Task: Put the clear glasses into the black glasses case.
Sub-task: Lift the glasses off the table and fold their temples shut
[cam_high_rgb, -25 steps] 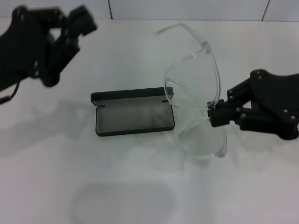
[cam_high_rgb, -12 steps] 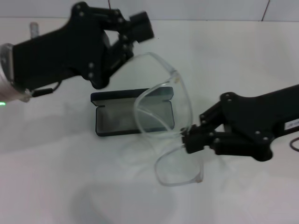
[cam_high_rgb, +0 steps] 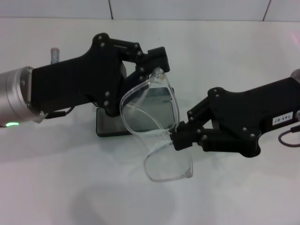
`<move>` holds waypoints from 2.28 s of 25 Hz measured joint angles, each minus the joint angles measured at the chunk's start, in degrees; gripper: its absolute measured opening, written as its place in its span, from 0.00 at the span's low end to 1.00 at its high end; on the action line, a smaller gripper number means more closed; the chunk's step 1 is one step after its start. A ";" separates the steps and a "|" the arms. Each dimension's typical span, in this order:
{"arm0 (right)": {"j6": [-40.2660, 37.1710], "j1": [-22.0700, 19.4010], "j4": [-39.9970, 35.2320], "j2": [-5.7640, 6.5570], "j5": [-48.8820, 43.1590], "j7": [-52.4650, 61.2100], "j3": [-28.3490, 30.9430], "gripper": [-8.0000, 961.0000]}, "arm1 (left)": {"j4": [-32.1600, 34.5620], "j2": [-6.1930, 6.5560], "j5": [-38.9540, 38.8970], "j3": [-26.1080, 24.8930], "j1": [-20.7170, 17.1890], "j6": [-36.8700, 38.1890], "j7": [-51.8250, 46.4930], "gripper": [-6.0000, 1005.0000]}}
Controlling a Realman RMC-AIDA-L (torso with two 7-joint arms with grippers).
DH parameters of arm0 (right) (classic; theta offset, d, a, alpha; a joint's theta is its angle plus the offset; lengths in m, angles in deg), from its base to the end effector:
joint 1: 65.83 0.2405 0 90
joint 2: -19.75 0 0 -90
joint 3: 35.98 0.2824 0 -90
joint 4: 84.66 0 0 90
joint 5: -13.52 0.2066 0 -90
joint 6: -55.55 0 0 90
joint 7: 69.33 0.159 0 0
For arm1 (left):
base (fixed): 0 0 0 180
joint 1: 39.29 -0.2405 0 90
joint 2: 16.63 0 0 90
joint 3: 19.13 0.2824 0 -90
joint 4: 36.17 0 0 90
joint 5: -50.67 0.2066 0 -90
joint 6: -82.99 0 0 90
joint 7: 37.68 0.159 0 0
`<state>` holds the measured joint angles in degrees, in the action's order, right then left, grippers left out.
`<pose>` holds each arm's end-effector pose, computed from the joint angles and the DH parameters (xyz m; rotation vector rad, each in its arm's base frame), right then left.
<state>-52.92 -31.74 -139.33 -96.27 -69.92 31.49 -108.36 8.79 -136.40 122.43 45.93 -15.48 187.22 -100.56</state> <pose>0.1313 0.3018 -0.0078 2.6222 -0.2277 -0.8735 -0.1795 0.2978 -0.0010 -2.6079 0.1317 -1.4562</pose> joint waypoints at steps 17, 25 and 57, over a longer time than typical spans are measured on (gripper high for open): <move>0.67 -0.26 0.10 0.13 2.13 -2.04 0.84 0.07 | -0.05 -0.03 -0.48 3.86 -1.71 0.17 -0.23 0.07; 0.75 -0.44 1.15 0.20 2.70 -2.96 1.67 0.07 | -0.05 -0.03 -0.89 3.31 -1.80 0.14 0.04 0.07; -8.90 -2.78 -2.50 -0.03 16.67 -21.09 0.18 0.07 | -9.33 0.09 -2.63 -5.85 -0.73 -1.30 -6.56 0.08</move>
<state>-61.82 -34.52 -141.84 -96.29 -53.25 10.40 -108.17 -0.54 -136.31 119.80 40.08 -16.21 185.92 -107.12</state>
